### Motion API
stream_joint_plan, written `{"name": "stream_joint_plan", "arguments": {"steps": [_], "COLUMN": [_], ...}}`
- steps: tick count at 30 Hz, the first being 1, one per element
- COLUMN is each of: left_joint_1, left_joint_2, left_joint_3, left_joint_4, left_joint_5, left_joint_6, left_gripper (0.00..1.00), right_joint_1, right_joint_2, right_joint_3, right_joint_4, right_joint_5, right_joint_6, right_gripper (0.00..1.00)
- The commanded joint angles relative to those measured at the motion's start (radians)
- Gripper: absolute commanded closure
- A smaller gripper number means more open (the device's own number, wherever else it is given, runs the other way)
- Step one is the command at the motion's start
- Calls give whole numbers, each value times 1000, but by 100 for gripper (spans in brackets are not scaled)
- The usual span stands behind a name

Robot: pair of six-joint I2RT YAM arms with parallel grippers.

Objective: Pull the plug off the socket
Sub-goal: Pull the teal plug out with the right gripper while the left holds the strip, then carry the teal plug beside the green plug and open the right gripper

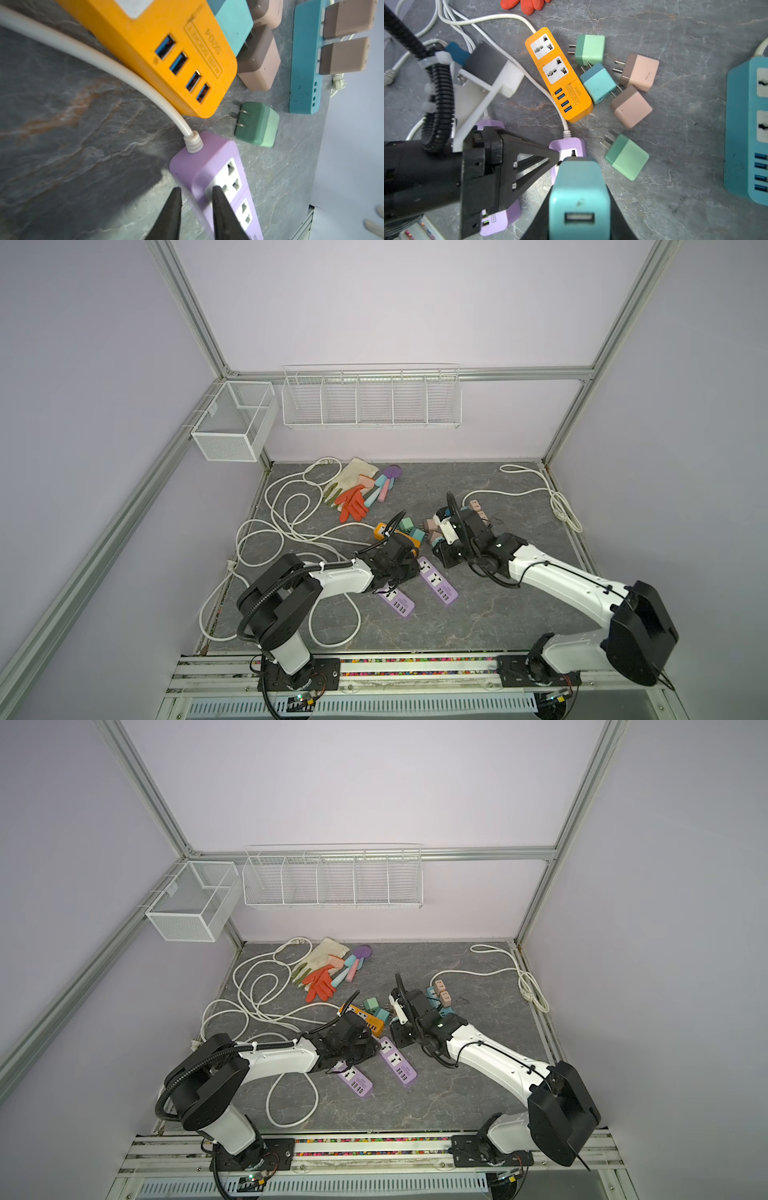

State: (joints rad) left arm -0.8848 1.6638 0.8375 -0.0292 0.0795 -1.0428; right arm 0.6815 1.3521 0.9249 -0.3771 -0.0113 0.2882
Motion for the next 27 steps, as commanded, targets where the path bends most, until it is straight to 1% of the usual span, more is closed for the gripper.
{"name": "stream_joint_plan", "arguments": {"steps": [1,9,11,18,23,27], "left_joint_1": [-6,-4,-5,-6,-7,-14], "left_joint_2": [-32,-115,-139,-228,-291,-331], "left_joint_3": [75,75,62,5,-56,-98], "left_joint_4": [-102,-157,-157,-161,-125,-109], "left_joint_5": [-19,-87,-94,-115,-113,-120], "left_joint_6": [67,84,82,72,66,61], "left_gripper": [72,69,69,68,66,64], "right_joint_1": [-51,-223,-251,-308,-318,-318], "right_joint_2": [-49,-119,-129,-148,-138,-127], "right_joint_3": [-40,-200,-230,-311,-330,-351], "right_joint_4": [14,79,101,153,182,239], "right_joint_5": [-120,-322,-351,-382,-399,-423], "right_joint_6": [52,144,159,205,227,269], "right_gripper": [79,78,78,78,78,78]}}
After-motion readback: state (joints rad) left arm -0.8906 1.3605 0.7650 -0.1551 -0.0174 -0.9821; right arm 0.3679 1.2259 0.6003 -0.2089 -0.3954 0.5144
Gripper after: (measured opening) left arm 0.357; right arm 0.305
